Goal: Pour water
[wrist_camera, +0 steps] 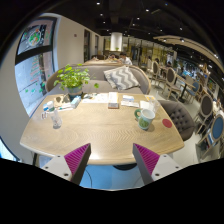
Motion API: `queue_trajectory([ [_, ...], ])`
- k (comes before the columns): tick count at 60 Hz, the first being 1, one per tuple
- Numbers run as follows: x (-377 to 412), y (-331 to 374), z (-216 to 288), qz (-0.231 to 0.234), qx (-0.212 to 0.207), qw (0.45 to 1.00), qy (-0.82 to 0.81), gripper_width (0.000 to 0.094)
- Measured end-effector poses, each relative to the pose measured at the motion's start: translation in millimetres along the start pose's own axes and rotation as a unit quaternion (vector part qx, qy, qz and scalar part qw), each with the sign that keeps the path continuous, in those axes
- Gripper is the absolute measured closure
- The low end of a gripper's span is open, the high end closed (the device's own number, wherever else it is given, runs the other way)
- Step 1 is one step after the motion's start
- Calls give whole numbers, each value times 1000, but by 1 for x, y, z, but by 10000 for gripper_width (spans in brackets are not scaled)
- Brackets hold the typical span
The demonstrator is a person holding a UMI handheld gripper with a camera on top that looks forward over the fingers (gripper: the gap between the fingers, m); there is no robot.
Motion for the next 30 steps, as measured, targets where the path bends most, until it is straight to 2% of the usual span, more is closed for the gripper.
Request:
queue_trajectory([
  [15, 68, -14, -22, 16, 11, 1000, 6, 80],
  [30, 207, -59, -46, 94, 0, 995, 15, 73],
])
Point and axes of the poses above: the point between the fingertips, and its own axes, seen from behind it with the camera up: x to the left, z up, y backward, against the way the camera looks, the point moved 2 cm from there along y, backward, against the way the camera looks, and after that the axes turned 15 degrees about -y, right-handed, at the moved point
